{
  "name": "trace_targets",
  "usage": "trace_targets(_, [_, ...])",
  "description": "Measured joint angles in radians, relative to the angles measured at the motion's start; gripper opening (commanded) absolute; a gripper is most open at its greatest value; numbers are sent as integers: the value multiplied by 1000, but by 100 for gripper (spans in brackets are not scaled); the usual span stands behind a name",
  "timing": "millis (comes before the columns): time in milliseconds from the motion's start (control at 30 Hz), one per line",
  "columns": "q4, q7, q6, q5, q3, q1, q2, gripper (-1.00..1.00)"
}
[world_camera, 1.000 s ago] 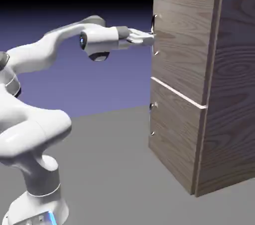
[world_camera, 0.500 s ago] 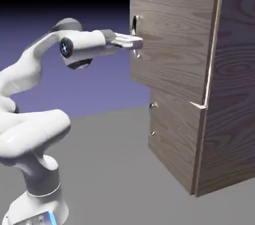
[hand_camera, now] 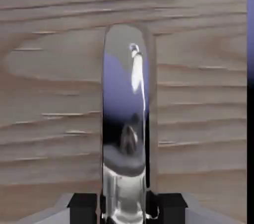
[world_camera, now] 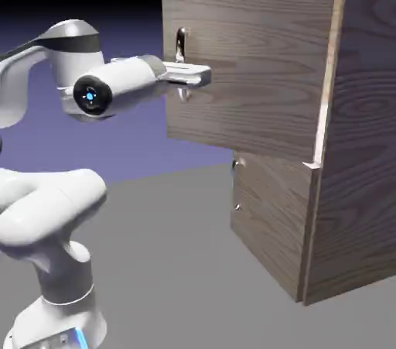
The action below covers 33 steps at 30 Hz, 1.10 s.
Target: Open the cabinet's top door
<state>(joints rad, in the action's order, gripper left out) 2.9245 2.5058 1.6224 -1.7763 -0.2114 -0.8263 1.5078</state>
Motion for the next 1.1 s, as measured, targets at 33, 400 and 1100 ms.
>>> trace_targets(33, [-4, -19, -30, 32, 36, -1, -24, -100])
trace_targets(400, [-156, -245, -356, 402, 398, 43, -395, -100])
trace_targets(1100, [-759, -607, -940, 791, 831, 356, -1138, 100])
